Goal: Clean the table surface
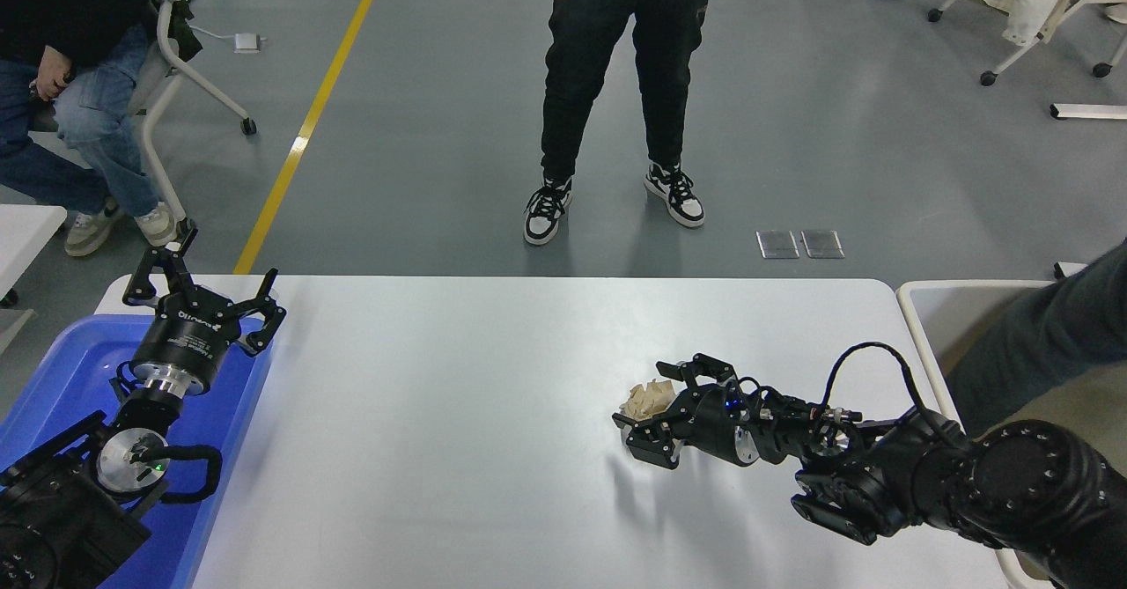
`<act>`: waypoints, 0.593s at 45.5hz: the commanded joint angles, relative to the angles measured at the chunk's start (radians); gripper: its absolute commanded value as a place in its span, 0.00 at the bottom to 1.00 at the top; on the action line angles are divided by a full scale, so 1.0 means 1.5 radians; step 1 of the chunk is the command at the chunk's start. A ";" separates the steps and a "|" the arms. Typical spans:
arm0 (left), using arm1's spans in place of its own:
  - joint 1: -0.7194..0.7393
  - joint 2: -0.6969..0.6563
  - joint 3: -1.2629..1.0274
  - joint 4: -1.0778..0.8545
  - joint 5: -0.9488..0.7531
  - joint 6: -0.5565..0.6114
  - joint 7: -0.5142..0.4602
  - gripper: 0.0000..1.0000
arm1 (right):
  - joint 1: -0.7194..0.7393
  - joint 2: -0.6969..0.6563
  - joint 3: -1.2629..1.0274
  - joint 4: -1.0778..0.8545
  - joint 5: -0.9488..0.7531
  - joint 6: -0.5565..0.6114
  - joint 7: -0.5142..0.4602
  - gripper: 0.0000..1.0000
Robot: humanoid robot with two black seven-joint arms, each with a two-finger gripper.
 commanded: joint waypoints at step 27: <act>0.000 0.000 0.000 0.000 0.000 0.000 0.000 1.00 | -0.035 0.001 -0.001 -0.048 0.004 -0.006 0.034 0.98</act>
